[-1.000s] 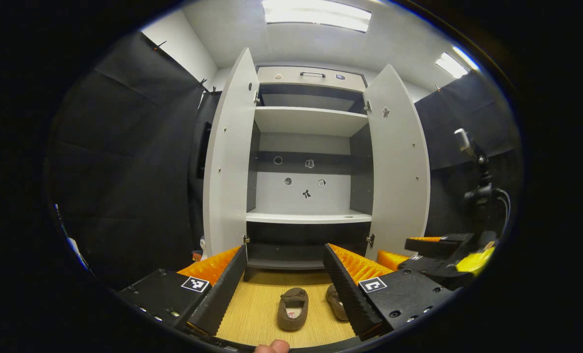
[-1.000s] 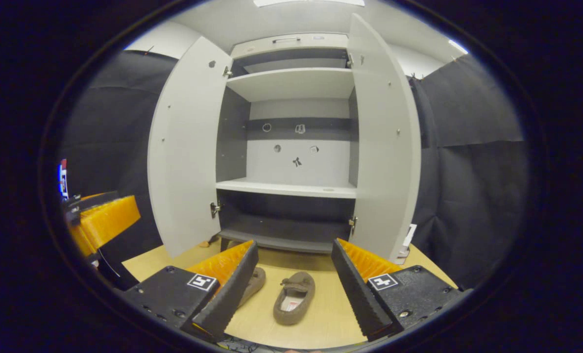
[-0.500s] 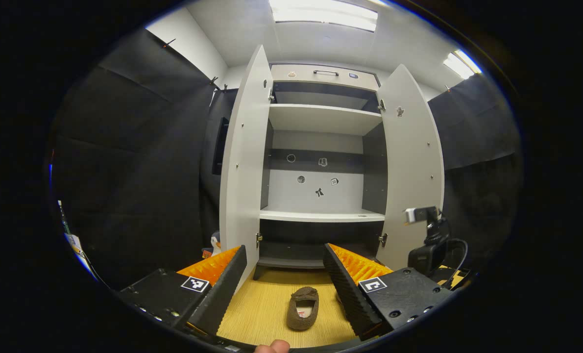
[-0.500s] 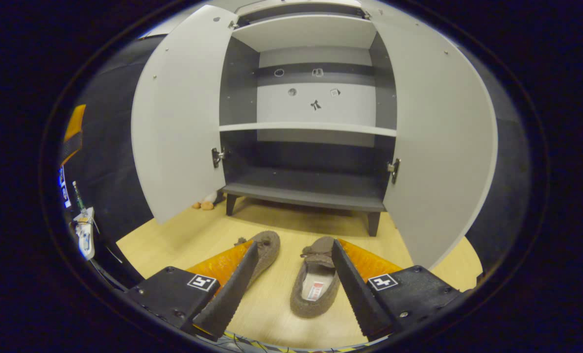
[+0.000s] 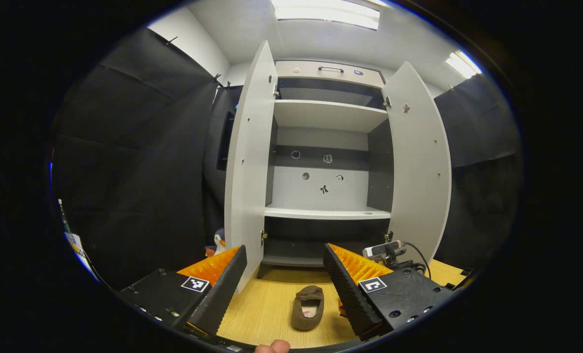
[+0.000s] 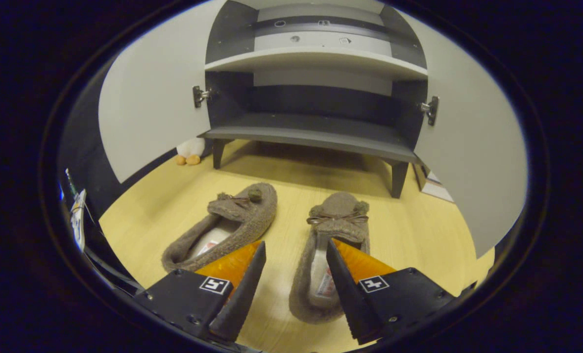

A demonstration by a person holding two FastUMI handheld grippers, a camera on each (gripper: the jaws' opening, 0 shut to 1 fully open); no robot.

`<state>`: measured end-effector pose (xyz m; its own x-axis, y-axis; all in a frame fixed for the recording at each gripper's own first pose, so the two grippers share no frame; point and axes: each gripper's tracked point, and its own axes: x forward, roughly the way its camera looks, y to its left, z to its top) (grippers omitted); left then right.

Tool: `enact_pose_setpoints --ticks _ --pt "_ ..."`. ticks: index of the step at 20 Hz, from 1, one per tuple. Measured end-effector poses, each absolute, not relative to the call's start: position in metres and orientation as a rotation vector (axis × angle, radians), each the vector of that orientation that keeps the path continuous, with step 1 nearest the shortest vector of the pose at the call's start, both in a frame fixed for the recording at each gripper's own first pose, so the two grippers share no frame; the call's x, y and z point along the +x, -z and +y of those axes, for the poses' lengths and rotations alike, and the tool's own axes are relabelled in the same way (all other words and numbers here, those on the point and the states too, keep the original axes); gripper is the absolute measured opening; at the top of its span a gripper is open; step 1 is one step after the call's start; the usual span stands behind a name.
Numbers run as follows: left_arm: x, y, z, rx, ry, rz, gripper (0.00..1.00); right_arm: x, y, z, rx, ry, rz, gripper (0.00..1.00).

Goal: Grab one shoe with the right hand and put it into the shoe cabinet, grab the other shoe with the left hand and put it into the shoe cabinet; then close the right door with the right hand and the left door with the left hand.

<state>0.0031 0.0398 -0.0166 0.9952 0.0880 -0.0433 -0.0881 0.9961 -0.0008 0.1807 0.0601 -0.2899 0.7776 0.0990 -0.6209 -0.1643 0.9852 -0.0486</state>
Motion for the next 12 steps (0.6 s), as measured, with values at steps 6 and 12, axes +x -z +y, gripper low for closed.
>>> enact_pose_setpoints --ticks 6,12 --pt "0.006 0.025 0.046 0.019 -0.101 0.024 0.95 0.204 0.321 0.051 -0.140 -0.070 0.706 0.63" --pt "0.006 0.033 0.051 0.039 -0.107 0.046 0.95 0.220 0.325 0.039 -0.212 -0.010 0.612 0.36"
